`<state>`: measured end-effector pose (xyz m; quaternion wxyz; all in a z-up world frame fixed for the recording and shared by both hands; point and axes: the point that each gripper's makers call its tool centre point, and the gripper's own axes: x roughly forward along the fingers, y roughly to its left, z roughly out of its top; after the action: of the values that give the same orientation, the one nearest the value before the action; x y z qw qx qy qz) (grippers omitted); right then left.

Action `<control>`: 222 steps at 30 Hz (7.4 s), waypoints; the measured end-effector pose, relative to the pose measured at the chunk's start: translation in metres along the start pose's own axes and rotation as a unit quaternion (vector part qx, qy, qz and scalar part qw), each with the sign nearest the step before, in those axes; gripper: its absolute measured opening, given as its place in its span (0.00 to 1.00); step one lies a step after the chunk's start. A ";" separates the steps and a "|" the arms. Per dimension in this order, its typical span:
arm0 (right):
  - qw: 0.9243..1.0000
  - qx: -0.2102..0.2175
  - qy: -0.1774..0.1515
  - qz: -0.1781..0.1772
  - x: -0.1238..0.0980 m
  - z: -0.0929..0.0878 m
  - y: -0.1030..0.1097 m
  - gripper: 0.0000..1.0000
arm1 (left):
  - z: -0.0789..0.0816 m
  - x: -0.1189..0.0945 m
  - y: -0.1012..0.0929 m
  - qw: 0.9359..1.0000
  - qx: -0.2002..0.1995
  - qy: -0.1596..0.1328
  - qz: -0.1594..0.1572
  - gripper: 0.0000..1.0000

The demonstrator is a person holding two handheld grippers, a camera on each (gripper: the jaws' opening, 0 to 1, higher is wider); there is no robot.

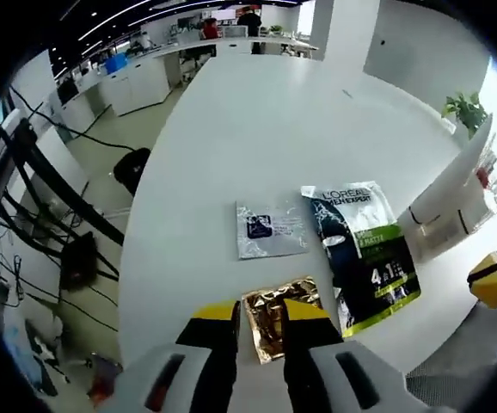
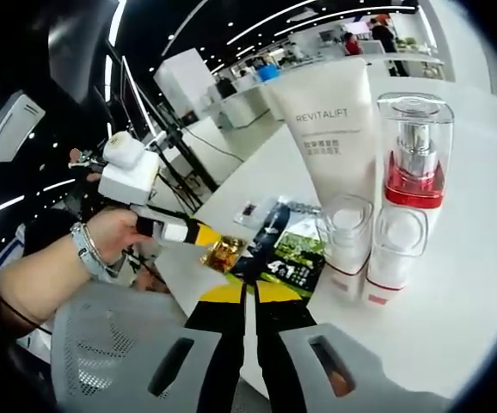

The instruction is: Arrange the skincare products in the storage area until every visible bottle or jar stands upright without overlapping.

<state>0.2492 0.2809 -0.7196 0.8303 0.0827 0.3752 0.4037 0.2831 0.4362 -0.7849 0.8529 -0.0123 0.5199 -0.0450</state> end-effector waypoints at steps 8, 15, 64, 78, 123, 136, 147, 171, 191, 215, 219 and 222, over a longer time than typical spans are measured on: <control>1.000 -0.002 0.003 -0.005 0.001 -0.001 -0.002 0.02 | -0.005 0.003 -0.014 0.999 0.017 0.014 -0.031 0.19; 1.000 -0.002 0.005 -0.007 0.001 -0.002 -0.003 0.02 | -0.012 0.006 -0.019 0.998 0.029 0.033 -0.041 0.19; 1.000 0.003 0.008 -0.006 0.001 -0.003 -0.002 0.02 | -0.021 0.015 -0.020 0.992 0.112 0.045 -0.032 0.21; 1.000 0.002 0.011 -0.006 0.002 -0.004 -0.003 0.02 | -0.017 0.012 -0.021 0.992 0.117 0.041 -0.026 0.29; 0.994 -0.103 0.019 0.003 0.001 -0.005 0.014 0.02 | -0.015 0.016 -0.017 0.991 0.129 0.022 -0.016 0.27; 0.994 -0.104 0.025 0.005 0.002 -0.007 0.014 0.02 | -0.012 0.016 -0.010 0.989 0.148 0.020 -0.006 0.27; 0.994 -0.106 0.028 0.005 0.003 -0.008 0.014 0.02 | -0.007 0.010 -0.009 0.990 0.143 0.014 -0.010 0.31; 0.994 -0.103 0.033 -0.001 0.003 -0.011 0.010 0.02 | -0.038 0.003 -0.003 0.980 0.185 0.076 -0.015 0.50; 0.994 -0.105 0.038 -0.006 0.005 -0.014 0.008 0.02 | -0.039 0.000 0.015 0.980 0.182 0.083 0.013 0.48; 0.993 -0.108 0.043 -0.006 0.006 -0.016 0.008 0.02 | -0.036 -0.002 0.033 0.981 0.168 0.086 0.052 0.46; 0.993 -0.107 0.044 -0.006 0.006 -0.016 0.008 0.02 | -0.036 -0.002 0.033 0.981 0.166 0.085 0.053 0.46; 0.993 -0.108 0.044 -0.005 0.006 -0.016 0.008 0.02 | -0.035 -0.002 0.034 0.981 0.168 0.084 0.056 0.47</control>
<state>0.2357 0.2884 -0.7310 0.8190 -0.0270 0.3659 0.4411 0.2529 0.4712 -0.8013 0.7974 0.1642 0.5744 -0.0851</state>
